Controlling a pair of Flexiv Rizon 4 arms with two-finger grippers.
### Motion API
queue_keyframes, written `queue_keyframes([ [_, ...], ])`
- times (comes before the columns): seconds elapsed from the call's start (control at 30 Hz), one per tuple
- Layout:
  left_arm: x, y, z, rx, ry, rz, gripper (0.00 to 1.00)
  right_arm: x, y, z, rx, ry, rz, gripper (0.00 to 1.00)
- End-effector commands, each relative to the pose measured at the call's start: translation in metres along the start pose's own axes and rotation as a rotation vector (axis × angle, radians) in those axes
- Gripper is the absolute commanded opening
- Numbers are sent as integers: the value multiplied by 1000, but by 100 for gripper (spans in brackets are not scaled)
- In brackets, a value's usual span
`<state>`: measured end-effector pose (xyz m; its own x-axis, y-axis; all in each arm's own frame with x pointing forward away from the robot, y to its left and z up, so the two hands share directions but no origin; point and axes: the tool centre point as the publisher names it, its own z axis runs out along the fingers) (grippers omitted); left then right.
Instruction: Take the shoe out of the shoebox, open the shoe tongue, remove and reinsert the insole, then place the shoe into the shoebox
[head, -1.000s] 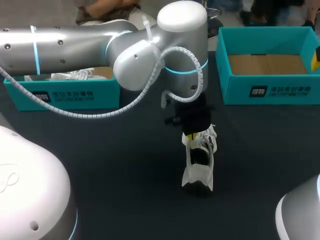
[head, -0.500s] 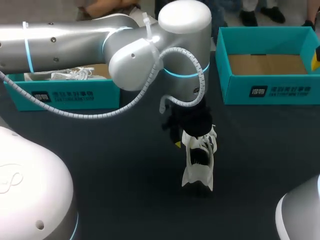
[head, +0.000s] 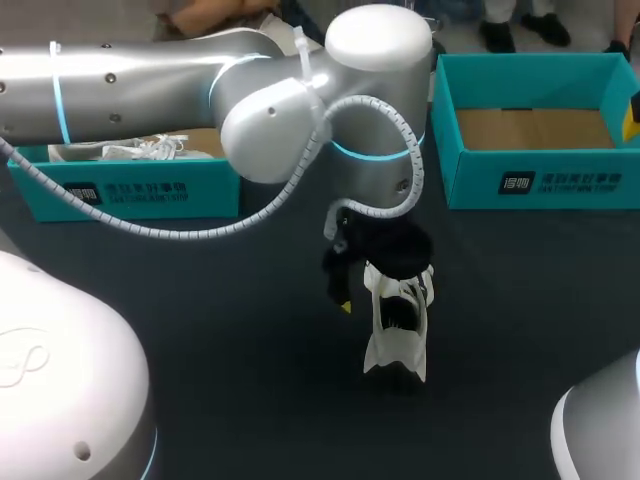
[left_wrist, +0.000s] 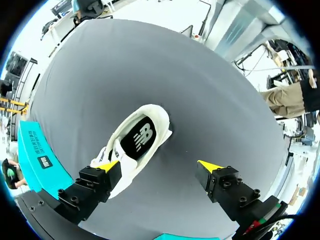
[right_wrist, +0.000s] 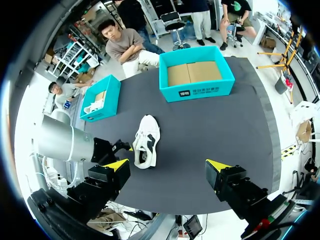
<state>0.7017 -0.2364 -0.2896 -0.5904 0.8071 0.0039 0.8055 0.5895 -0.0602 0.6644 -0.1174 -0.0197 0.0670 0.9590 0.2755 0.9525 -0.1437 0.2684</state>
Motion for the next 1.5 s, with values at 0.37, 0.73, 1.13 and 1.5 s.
queue_keyframes([
  [0.37,33,-26,0,-27,-47,-448,100,1,2,-1,6,-1,1,100],
  [0.73,25,-44,17,12,-25,-560,100,1,2,-1,6,-1,1,100],
  [1.13,11,-57,45,-8,17,-685,100,1,2,-1,6,-1,1,100],
  [1.5,2,-63,62,-49,25,-712,100,1,2,-1,6,-1,1,100],
])
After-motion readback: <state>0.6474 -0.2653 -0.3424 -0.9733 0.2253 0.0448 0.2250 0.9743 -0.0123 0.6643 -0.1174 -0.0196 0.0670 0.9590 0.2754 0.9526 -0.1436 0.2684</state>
